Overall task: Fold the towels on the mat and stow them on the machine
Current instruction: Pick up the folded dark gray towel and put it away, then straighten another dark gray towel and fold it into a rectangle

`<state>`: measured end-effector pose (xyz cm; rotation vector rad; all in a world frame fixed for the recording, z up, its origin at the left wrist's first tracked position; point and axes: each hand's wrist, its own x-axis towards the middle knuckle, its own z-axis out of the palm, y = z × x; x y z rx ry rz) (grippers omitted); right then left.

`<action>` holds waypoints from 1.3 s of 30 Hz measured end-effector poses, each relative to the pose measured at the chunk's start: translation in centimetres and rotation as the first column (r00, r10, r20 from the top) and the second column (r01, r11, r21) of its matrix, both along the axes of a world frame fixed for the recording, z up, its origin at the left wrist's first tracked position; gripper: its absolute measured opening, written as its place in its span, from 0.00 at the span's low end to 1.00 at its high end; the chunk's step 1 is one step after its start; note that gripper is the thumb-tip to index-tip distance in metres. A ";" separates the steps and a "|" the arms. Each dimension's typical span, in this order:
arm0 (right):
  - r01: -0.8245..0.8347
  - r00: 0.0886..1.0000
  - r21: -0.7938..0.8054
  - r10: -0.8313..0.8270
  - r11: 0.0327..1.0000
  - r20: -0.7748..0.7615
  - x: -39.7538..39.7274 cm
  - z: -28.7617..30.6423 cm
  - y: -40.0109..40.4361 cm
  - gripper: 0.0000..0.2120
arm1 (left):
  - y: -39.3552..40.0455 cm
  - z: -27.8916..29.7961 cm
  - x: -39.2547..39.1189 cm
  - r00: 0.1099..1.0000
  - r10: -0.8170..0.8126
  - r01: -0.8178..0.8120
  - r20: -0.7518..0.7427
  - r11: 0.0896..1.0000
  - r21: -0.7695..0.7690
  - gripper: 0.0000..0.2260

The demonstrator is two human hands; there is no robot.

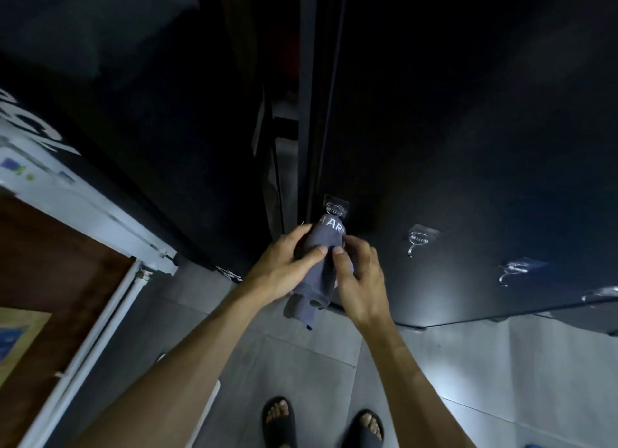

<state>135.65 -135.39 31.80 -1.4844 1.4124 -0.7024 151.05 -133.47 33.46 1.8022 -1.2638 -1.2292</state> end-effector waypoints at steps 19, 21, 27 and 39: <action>-0.890 0.452 -0.334 0.689 0.309 -0.566 2.6 12.3 1.1 0.23 | 17.3 8.5 -5.4 0.611 0.463 -0.404 0.642 0.880 -0.251 0.18; -0.915 0.371 -0.357 0.735 0.187 -0.568 2.5 12.5 1.3 0.23 | 18.8 8.8 -8.2 0.508 0.512 -0.494 0.693 0.832 -0.252 0.14; -0.945 0.117 -0.315 0.816 -0.084 -0.566 -0.5 13.2 4.4 0.21 | 23.7 10.1 -17.9 0.352 0.618 -0.786 0.703 0.603 -0.137 0.19; -0.751 -0.372 -0.216 0.670 -0.624 -0.643 -11.6 14.5 17.8 0.20 | 31.8 9.0 -39.4 -0.027 0.725 -0.987 0.688 0.089 -0.133 0.17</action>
